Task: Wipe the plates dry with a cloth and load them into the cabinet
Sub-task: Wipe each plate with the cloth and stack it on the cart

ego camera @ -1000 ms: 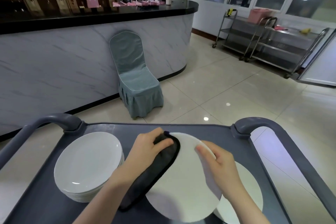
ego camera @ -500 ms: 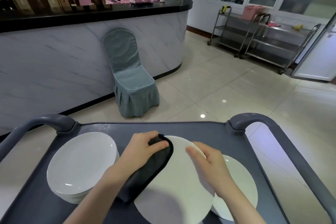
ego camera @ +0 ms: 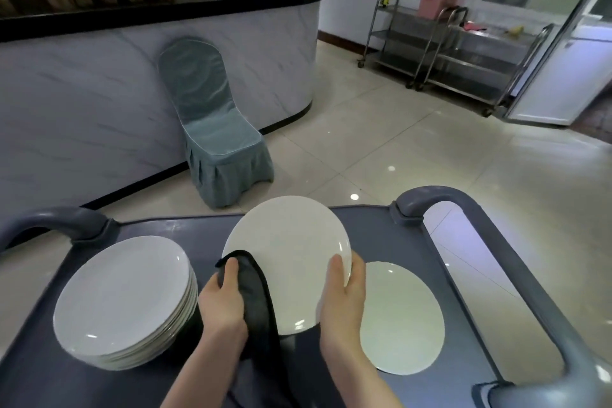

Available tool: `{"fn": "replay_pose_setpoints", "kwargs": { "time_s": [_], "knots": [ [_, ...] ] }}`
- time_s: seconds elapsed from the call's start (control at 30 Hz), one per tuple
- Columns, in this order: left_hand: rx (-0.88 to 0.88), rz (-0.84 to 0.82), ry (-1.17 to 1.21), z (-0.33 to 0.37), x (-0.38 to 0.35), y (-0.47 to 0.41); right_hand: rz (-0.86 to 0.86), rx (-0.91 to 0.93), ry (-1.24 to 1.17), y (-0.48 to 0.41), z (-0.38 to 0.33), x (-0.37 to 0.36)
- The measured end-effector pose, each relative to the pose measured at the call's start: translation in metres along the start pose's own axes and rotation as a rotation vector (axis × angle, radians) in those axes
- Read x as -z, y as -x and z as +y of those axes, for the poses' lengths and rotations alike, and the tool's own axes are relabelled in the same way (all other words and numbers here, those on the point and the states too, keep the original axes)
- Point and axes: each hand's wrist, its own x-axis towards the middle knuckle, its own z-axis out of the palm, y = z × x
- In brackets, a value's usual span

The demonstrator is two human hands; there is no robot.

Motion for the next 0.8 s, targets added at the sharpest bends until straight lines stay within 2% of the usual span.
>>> {"fn": "replay_pose_setpoints", "kwargs": {
  "time_s": [0.13, 0.2, 0.3, 0.4, 0.5, 0.7, 0.8],
  "knots": [
    [-0.258, -0.069, -0.151, 0.015, 0.015, -0.010, -0.228, -0.023, 0.110, -0.019, -0.014, 0.029],
    [-0.408, -0.167, -0.324, 0.025, 0.020, -0.012, -0.370, 0.099, 0.227, -0.034, -0.032, 0.037],
    [-0.613, -0.427, -0.509, 0.046, 0.017, -0.007, -0.624, 0.261, 0.571, -0.050, -0.057, 0.035],
    [-0.706, -0.708, -0.641, 0.054, 0.007, 0.004, -0.762, 0.319, 0.716, -0.046, -0.061, 0.025],
    [-0.705, -0.714, -0.646, 0.050, 0.005, 0.004, -0.720, 0.377, 0.653, -0.041, -0.053, 0.026],
    [-0.464, -0.352, -0.410, 0.021, 0.016, 0.002, -0.380, 0.226, 0.406, -0.042, -0.046, 0.037],
    [-0.516, -0.397, -0.512, 0.034, 0.020, -0.008, -0.350, 0.210, 0.378, -0.032, -0.035, 0.036]
  ]
}}
